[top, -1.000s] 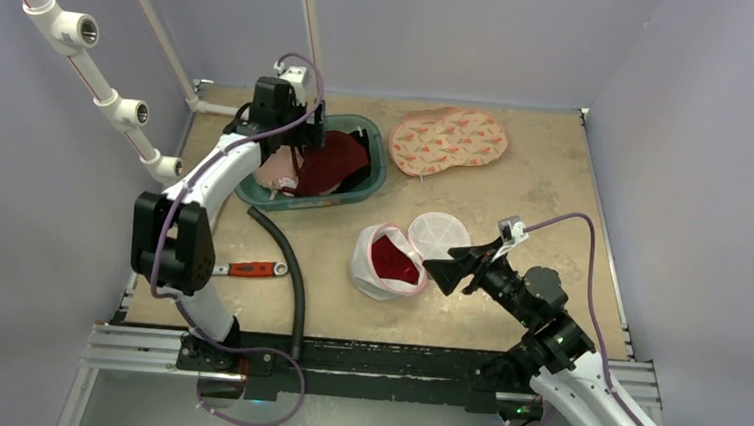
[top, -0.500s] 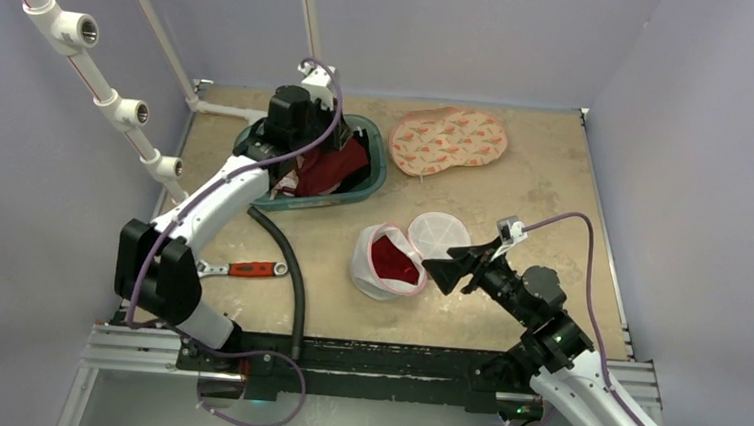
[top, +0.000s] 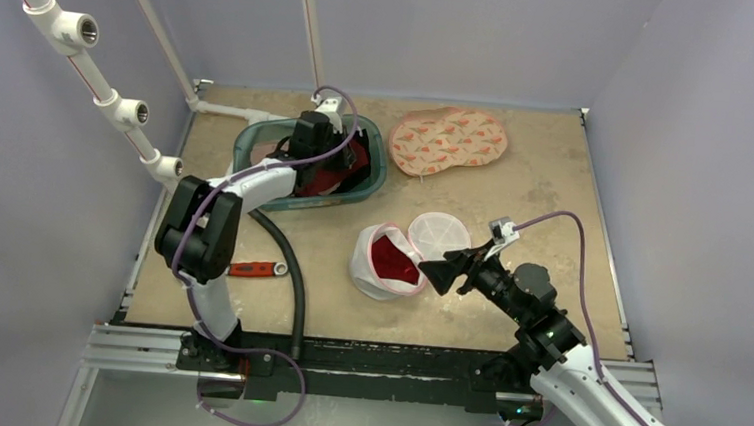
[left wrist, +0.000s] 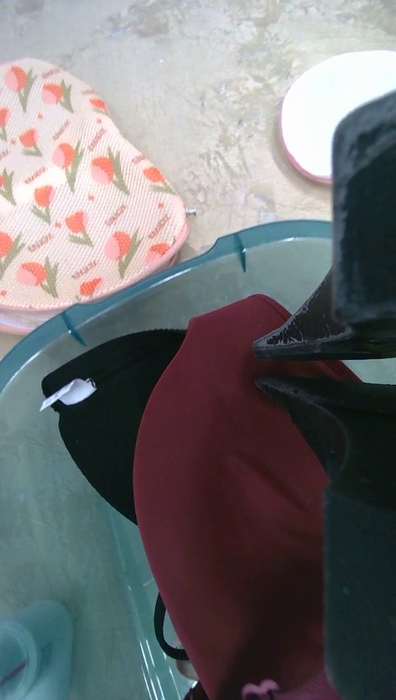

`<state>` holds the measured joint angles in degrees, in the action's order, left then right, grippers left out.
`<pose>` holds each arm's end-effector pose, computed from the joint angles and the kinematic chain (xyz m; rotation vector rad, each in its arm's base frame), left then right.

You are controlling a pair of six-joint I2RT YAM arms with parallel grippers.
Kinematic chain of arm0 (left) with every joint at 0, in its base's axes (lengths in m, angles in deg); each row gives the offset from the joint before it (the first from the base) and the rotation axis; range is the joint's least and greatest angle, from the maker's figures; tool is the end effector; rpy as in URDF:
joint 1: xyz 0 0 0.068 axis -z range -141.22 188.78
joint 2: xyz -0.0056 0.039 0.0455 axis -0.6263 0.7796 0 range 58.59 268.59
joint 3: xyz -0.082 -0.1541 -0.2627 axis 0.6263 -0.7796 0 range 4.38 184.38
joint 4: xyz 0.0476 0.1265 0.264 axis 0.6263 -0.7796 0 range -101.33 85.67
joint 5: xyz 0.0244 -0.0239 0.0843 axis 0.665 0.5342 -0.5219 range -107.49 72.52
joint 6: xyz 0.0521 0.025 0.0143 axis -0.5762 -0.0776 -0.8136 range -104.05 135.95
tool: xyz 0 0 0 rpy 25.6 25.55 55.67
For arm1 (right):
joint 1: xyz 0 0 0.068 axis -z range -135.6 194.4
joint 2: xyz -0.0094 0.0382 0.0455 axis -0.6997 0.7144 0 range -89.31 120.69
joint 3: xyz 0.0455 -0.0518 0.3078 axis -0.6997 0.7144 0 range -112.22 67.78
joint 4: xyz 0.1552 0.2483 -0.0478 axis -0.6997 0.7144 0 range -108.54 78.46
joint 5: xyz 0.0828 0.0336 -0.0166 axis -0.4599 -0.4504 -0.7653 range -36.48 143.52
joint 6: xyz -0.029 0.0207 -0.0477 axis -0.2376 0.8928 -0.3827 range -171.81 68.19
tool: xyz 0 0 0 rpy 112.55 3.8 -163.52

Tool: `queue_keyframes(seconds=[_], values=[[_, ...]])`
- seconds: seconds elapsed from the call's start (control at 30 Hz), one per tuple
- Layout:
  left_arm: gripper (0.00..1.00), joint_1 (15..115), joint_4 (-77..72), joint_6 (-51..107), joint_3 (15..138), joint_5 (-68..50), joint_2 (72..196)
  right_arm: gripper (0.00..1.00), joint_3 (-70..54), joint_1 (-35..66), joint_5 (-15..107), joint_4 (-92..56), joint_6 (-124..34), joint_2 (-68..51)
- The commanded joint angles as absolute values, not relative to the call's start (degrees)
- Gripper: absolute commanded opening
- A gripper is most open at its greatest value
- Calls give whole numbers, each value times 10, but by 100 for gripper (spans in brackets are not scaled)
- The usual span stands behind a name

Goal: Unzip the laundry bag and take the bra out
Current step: Place the bra in the bin.

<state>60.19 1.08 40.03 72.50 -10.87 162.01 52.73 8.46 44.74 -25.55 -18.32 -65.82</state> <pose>0.4248 -0.1720 0.2404 0.0218 2.1454 -0.5939 0.1117 0.0891 0.2511 -0.1633 1.6929 1.0492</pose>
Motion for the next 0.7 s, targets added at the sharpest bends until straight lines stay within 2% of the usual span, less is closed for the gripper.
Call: queue_keyframes(seconds=[0.0,0.17,0.37,0.47,0.57,0.67], values=[[11,601,60,422,727,-125,1651,91,528,85,437,-289,-178,-656],[11,600,65,421,729,-127,1672,92,526,84,443,-276,-178,-652],[11,600,81,437,722,-109,1674,98,508,85,483,-235,-156,-665],[15,602,102,448,707,-93,1616,98,502,85,505,-198,-97,-673],[24,609,90,449,706,-93,1544,98,480,85,578,-149,-34,-679],[29,620,68,448,699,-86,1466,98,473,85,581,-157,-52,-697]])
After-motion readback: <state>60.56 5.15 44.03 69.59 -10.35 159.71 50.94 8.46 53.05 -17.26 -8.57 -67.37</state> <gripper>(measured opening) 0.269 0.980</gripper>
